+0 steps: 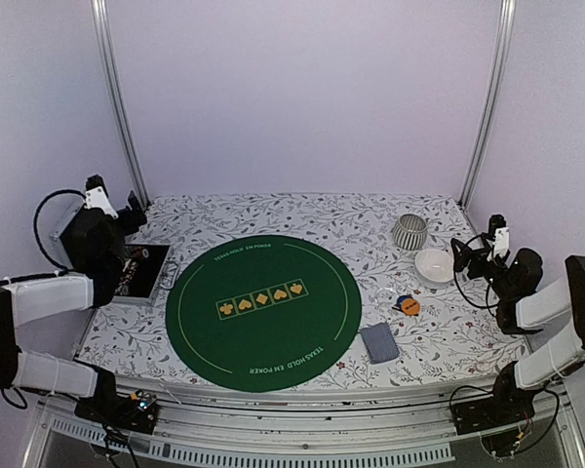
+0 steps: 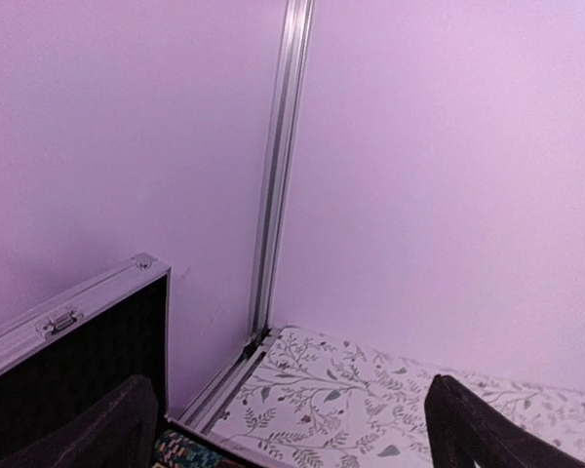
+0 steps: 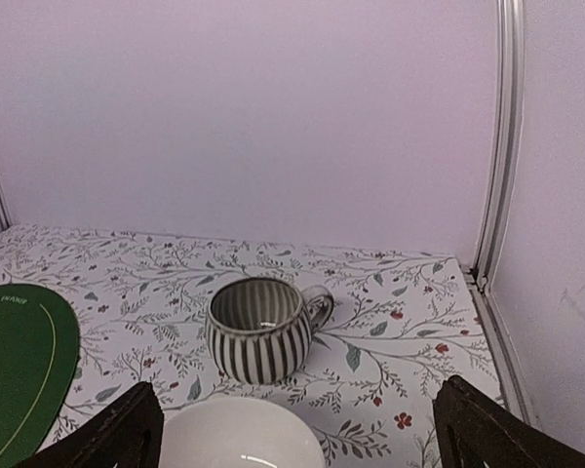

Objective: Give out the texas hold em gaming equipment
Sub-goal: Pick up the dealer button from the center of the board, then place the dealer button on the poker table mat.

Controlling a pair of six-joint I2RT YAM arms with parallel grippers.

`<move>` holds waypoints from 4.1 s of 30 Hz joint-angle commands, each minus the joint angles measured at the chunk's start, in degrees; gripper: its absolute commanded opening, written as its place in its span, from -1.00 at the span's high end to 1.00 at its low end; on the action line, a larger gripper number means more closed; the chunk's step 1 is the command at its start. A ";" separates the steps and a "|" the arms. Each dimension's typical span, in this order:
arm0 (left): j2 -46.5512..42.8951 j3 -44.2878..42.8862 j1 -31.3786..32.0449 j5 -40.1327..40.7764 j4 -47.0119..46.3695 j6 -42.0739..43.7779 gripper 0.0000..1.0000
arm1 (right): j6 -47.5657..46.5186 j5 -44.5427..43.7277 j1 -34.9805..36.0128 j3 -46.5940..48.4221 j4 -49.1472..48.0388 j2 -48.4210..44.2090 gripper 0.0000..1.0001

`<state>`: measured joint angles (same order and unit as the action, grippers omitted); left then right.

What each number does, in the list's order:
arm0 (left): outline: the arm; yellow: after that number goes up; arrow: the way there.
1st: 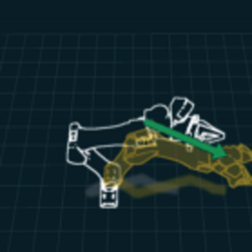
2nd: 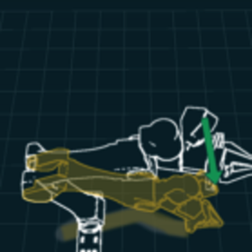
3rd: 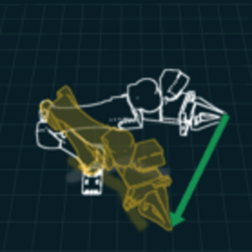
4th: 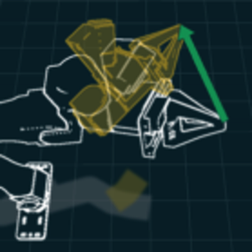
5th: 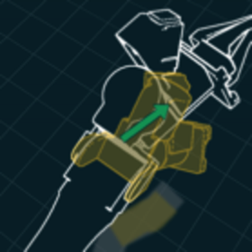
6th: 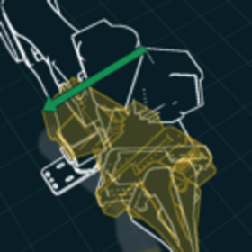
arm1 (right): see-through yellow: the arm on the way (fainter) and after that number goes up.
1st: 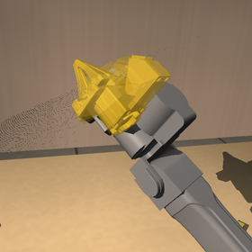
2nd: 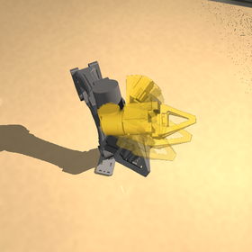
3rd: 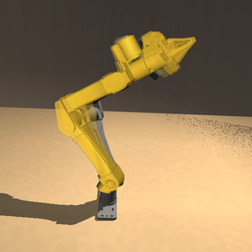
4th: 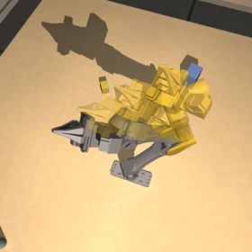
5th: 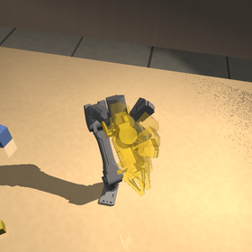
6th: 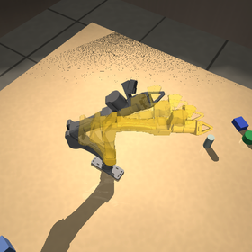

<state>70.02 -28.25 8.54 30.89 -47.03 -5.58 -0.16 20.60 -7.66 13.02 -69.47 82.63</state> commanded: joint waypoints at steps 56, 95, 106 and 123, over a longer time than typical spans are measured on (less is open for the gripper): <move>10.03 -41.17 -10.91 -30.91 91.38 -9.24 -0.87 | -6.69 -20.82 38.37 73.89 112.06 22.48 -0.98; 1.85 -35.80 -4.58 -33.99 84.47 -8.14 -0.83 | 3.01 -25.26 40.70 77.12 131.00 39.45 -0.42; 2.03 -36.35 -4.09 -34.25 84.47 -7.95 -0.83 | 3.57 -23.91 41.15 79.37 131.49 38.03 0.20; 0.80 -35.94 -3.66 -35.16 84.33 -7.94 -0.83 | 0.78 -19.06 52.74 105.19 130.30 46.73 0.26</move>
<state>72.60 -64.53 4.14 -3.66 38.37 -14.33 1.74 -2.13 39.70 111.94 62.08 123.92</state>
